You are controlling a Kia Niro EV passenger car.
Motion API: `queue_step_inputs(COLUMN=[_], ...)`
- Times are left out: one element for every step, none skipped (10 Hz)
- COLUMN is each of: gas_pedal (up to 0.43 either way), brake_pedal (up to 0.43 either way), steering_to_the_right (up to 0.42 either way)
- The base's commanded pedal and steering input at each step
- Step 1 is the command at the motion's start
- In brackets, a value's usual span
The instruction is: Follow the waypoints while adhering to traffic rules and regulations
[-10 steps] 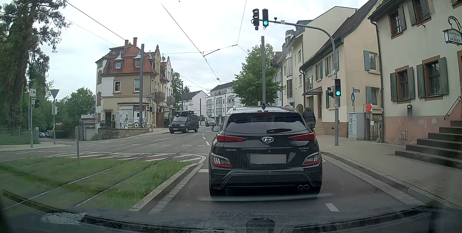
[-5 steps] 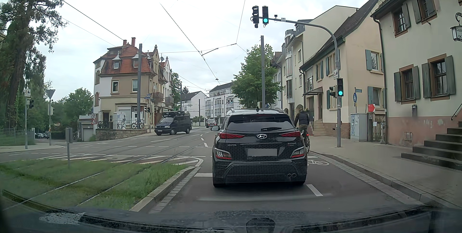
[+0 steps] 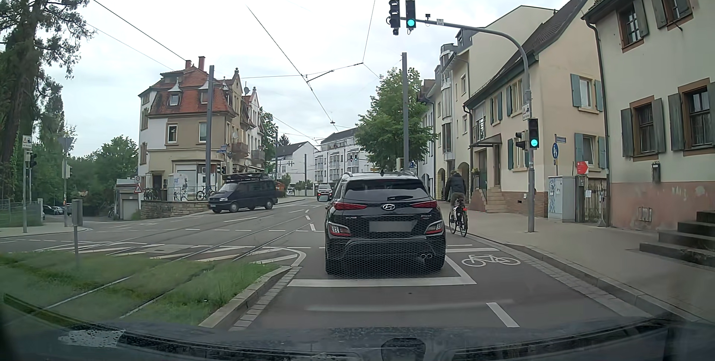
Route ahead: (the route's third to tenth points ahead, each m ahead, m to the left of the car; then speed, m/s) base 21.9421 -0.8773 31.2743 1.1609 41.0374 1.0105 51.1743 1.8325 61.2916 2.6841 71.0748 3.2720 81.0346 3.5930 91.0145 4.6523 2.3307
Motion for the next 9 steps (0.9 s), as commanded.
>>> queue_step_inputs(gas_pedal=[0.339, 0.339, 0.339, 0.339, 0.331, 0.331, 0.331, 0.331, 0.331], brake_pedal=[0.0, 0.0, 0.0, 0.0, 0.0, 0.0, 0.0, 0.0, 0.0], steering_to_the_right=[0.03, 0.03, 0.03, 0.029, 0.027, 0.025, 0.024, 0.024, 0.022])
